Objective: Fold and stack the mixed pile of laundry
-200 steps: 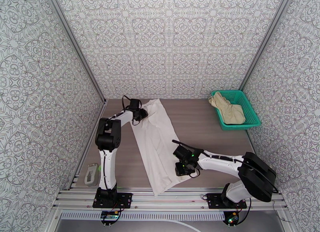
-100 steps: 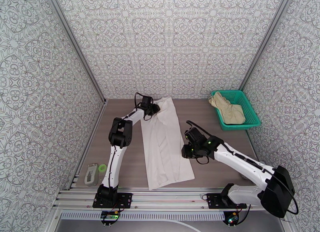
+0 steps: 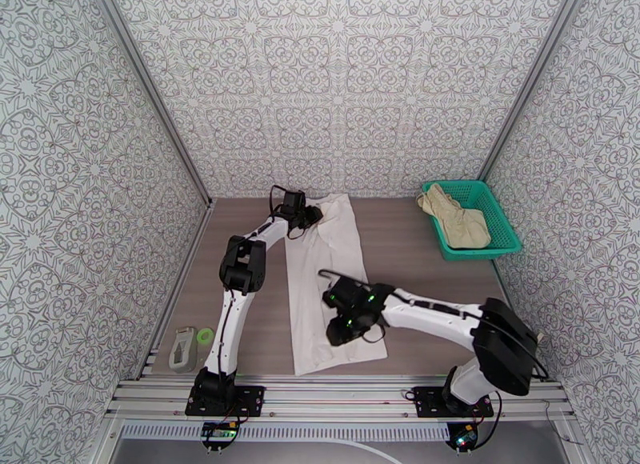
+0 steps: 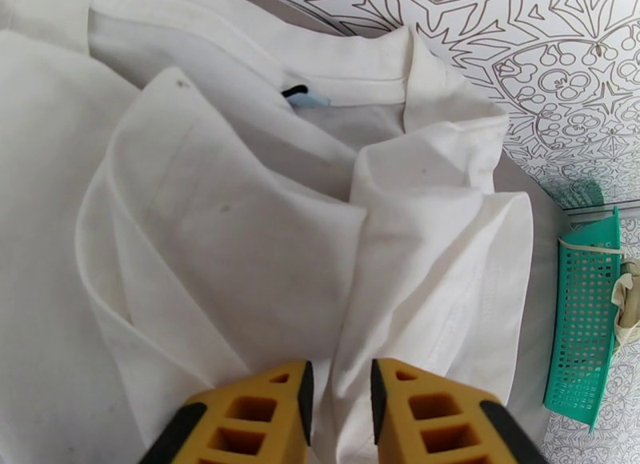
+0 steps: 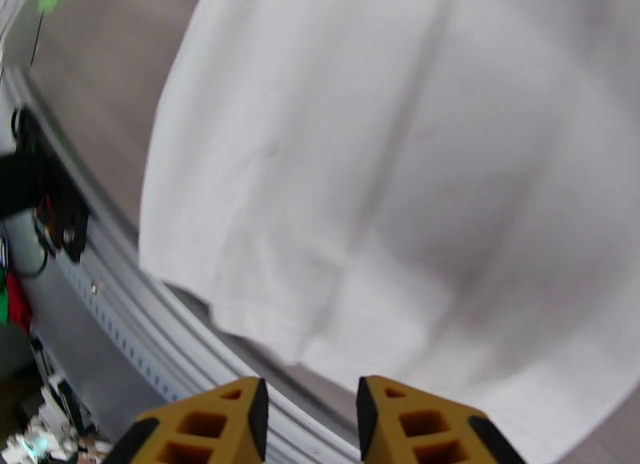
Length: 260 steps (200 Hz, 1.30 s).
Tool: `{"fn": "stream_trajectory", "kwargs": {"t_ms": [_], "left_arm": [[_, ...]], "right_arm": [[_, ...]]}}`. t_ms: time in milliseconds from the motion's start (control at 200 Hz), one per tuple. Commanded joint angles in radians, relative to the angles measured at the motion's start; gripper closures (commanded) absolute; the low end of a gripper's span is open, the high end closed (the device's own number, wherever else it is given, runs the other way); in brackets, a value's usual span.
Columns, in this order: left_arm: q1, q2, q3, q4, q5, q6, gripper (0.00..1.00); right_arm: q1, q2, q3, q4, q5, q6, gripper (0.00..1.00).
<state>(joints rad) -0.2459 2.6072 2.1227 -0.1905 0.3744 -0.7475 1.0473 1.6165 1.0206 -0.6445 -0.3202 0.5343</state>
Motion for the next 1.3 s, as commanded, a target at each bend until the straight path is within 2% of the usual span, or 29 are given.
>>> {"fn": "stream_trajectory", "kwargs": {"t_ms": [0,200,350,550,690,930,1040,1150,1295], "left_arm": [[0.011,0.044,-0.01,-0.07,0.006,0.036,0.73],[0.013,0.037,-0.023,-0.063,0.01,0.037,0.73],[0.011,0.038,-0.023,-0.056,0.014,0.034,0.73],[0.011,0.039,-0.021,-0.052,0.014,0.033,0.73],[0.014,0.04,-0.023,-0.055,0.016,0.034,0.73],[0.014,0.041,-0.026,-0.059,0.015,0.039,0.72],[0.017,0.04,-0.026,-0.064,0.015,0.044,0.72],[0.019,0.039,-0.026,-0.068,0.017,0.047,0.72],[0.019,0.033,-0.025,-0.069,0.028,0.053,0.67]], "right_arm": [[0.024,0.032,-0.001,0.059,-0.05,0.027,0.61],[0.036,0.096,-0.004,0.064,-0.035,0.034,0.58],[0.037,0.117,-0.013,0.061,-0.017,0.048,0.62],[0.045,0.066,-0.034,0.056,-0.022,0.065,0.91],[0.059,0.024,-0.053,0.034,-0.032,0.076,1.0],[0.071,-0.01,-0.097,0.026,-0.027,0.096,0.98],[0.071,0.009,-0.11,0.025,-0.009,0.11,0.9],[0.071,0.015,-0.114,0.002,0.015,0.112,0.76],[0.07,-0.028,-0.108,-0.029,0.033,0.112,0.67]]}}
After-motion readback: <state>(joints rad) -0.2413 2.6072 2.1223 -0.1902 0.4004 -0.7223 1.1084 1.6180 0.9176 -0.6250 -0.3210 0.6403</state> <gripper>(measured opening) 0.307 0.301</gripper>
